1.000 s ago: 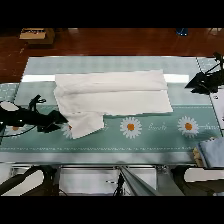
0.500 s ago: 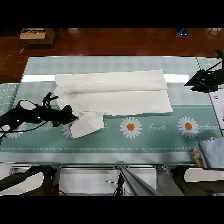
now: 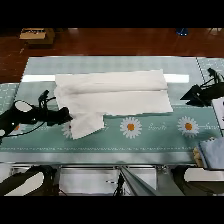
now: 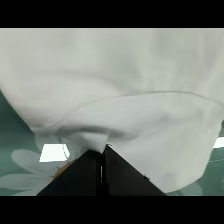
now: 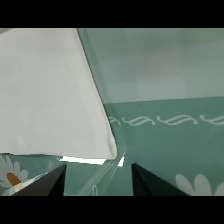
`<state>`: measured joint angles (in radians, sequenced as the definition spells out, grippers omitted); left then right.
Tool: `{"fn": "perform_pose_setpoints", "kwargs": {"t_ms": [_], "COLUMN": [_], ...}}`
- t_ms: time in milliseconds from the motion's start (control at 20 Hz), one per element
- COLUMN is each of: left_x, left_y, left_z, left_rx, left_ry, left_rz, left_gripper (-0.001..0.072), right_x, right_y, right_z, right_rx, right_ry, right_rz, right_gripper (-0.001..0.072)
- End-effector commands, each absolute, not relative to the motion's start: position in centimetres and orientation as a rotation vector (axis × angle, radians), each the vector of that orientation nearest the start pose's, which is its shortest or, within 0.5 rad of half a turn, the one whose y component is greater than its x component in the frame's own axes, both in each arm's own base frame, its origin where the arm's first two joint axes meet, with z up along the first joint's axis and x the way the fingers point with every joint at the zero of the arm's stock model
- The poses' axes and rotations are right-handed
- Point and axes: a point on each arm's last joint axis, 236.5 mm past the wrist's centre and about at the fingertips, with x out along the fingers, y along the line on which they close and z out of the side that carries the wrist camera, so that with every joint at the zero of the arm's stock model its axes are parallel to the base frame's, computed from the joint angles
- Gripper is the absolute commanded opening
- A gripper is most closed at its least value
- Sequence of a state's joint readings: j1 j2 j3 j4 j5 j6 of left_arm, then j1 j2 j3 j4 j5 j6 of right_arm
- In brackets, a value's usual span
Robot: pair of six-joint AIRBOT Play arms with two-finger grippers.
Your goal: Fold the shirts.
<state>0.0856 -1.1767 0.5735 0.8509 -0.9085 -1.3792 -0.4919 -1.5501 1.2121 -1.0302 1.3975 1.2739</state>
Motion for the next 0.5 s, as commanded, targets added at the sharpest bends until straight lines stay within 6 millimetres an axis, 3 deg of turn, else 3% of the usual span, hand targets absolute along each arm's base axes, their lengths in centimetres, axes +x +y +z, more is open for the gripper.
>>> {"fn": "perform_pose_setpoints", "kwargs": {"t_ms": [0, 300, 400, 450], "left_x": [28.8, 28.5, 28.4, 28.4], "left_y": [-9.8, -9.9, -10.0, -9.9], "left_z": [-7.2, -6.8, -6.7, -6.7], "left_rx": [-0.707, -0.708, -0.707, -0.707], "left_ry": [1.336, 1.337, 1.341, 1.340], "left_rz": [-0.210, -0.221, -0.225, -0.225], "left_gripper": [0.0032, 0.0033, 0.0032, 0.0032], "right_x": [34.6, 35.4, 35.6, 35.7], "right_y": [-3.9, -1.1, -0.1, 0.5], "right_z": [-7.6, -10.3, -11.1, -11.3], "right_rx": [0.752, 0.716, 0.710, 0.697], "right_ry": [1.475, 1.464, 1.464, 1.465], "right_rz": [0.155, 0.111, 0.083, 0.086], "right_gripper": [0.0498, 0.0494, 0.0472, 0.0425]}}
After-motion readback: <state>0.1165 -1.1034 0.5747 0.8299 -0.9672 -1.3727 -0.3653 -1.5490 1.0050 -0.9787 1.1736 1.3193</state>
